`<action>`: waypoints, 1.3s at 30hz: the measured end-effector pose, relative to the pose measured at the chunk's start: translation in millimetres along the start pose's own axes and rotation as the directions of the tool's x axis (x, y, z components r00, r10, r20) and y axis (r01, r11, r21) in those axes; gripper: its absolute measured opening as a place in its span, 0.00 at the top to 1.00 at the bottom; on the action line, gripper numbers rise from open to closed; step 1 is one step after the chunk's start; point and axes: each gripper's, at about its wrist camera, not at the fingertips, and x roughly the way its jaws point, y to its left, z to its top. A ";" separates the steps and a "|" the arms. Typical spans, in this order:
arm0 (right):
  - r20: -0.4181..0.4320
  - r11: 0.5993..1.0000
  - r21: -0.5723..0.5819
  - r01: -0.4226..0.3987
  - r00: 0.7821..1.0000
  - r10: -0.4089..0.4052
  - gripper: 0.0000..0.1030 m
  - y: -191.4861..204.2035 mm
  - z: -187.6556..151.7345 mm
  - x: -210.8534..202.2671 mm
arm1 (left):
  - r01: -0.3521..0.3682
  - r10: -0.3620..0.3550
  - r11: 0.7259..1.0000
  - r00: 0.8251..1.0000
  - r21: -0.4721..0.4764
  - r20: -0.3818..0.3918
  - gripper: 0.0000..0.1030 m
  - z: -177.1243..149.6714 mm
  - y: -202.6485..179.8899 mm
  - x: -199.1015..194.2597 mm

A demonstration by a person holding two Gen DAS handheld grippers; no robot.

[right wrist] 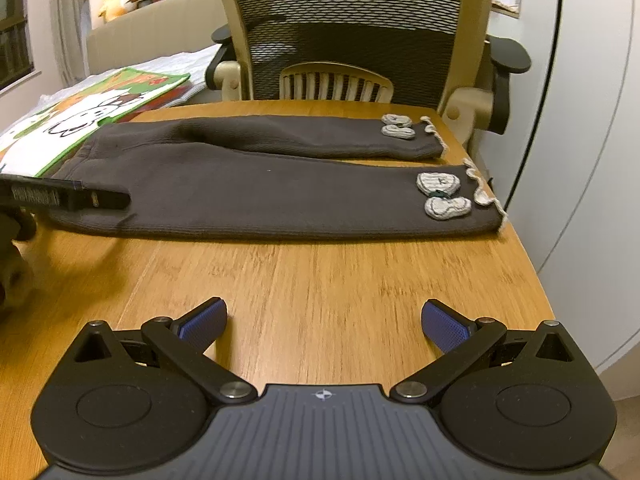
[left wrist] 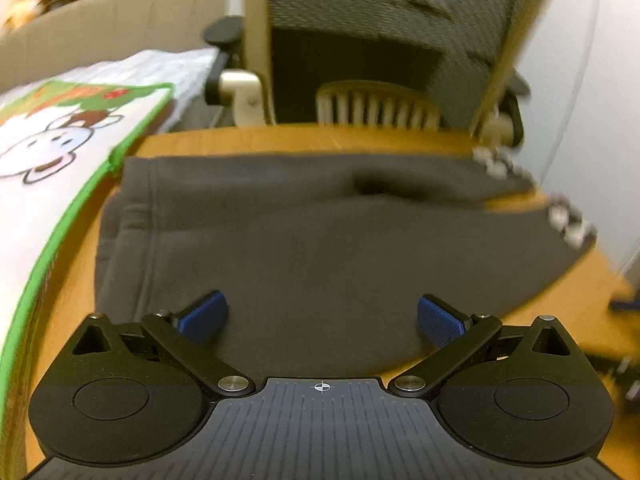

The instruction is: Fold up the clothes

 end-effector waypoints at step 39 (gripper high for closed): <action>0.102 0.860 -0.419 -0.291 0.926 0.363 0.34 102.3 -2.6 -71.0 | -0.268 0.213 0.918 0.955 0.294 0.206 0.00 -109.1 -15.0 -183.3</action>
